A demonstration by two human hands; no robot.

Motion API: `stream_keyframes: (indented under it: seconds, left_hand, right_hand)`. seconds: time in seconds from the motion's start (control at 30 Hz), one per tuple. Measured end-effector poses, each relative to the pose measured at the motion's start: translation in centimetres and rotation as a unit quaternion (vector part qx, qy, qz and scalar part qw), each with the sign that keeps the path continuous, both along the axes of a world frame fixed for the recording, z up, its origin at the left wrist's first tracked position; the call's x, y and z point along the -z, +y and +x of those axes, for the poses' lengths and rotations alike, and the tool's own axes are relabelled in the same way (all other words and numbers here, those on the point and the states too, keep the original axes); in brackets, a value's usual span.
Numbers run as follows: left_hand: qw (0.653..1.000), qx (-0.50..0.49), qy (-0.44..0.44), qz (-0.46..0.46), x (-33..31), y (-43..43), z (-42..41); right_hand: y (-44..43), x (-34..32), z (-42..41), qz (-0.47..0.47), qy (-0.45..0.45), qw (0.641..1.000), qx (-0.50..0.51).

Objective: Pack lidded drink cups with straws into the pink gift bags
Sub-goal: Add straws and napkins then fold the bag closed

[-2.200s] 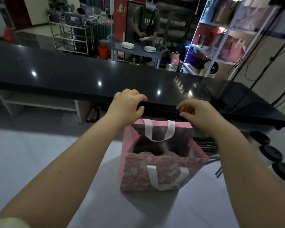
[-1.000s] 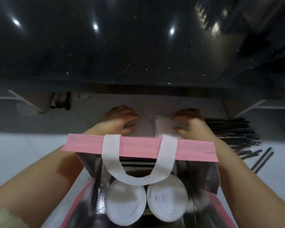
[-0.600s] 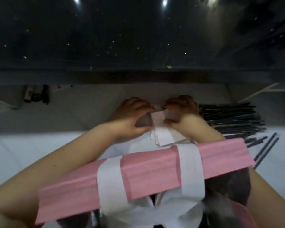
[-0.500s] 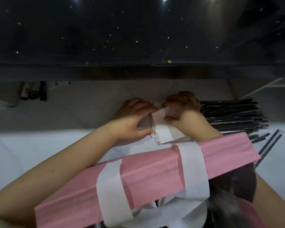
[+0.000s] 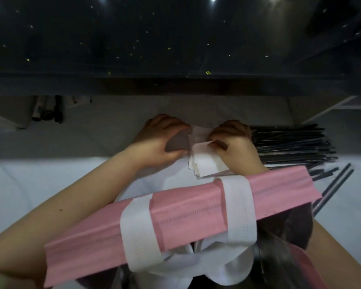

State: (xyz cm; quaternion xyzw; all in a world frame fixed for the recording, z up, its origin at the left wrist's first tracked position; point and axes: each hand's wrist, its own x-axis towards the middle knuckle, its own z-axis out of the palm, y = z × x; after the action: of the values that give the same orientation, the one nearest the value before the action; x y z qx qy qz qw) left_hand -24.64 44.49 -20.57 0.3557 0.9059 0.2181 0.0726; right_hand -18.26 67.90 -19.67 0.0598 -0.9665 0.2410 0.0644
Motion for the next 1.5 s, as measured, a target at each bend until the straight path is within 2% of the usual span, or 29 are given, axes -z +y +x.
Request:
stream_keyframes:
  seconds: [0.13, 0.2, 0.37, 0.47, 0.7, 0.8, 0.97, 1.17, 1.3, 1.5]
  left_hand:
    - [0.999, 0.008, 0.020, -0.035, -1.2, -1.0, 0.1]
    - [0.998, 0.003, 0.033, -0.055, -2.2, -1.6, 0.2]
    - [0.993, -0.041, 0.077, -0.079, -5.8, -3.7, 1.8]
    - [0.986, -0.082, 0.106, -0.101, -8.1, -4.7, 3.4]
    - [0.978, -0.129, 0.146, -0.071, -13.2, -6.4, 6.6]
    - [0.974, -0.158, 0.153, -0.049, -15.5, -6.6, 7.6]
    - [0.959, -0.207, 0.192, 0.040, -19.8, -7.5, 9.3]
    - [0.955, -0.160, 0.234, 0.085, -23.4, -6.6, 13.3]
    - [0.956, -0.111, 0.265, 0.057, -24.1, -5.8, 16.5]
    - [0.962, -0.085, 0.259, 0.029, -23.9, -6.4, 20.2]
  right_hand:
    - [0.2, -1.2, -0.3, -0.016, -0.126, 0.992, 0.025]
    - [0.2, -2.6, -0.5, 0.004, -0.163, 0.987, 0.011]
    - [0.2, -6.8, 0.3, -0.050, -0.123, 0.990, -0.042]
    - [0.5, -8.5, 0.6, -0.018, -0.130, 0.988, -0.085]
    - [0.5, -12.6, 2.7, -0.078, -0.015, 0.988, -0.130]
    - [0.0, -14.9, 3.1, -0.061, 0.014, 0.990, -0.130]
    - [0.0, -20.3, 4.6, -0.035, 0.060, 0.992, -0.105]
    - [-1.5, -25.4, 9.1, -0.028, 0.170, 0.981, -0.086]
    - [-3.7, -26.8, 12.6, -0.025, 0.205, 0.973, -0.100]
    - [-5.3, -28.1, 17.4, -0.018, 0.266, 0.959, -0.099]
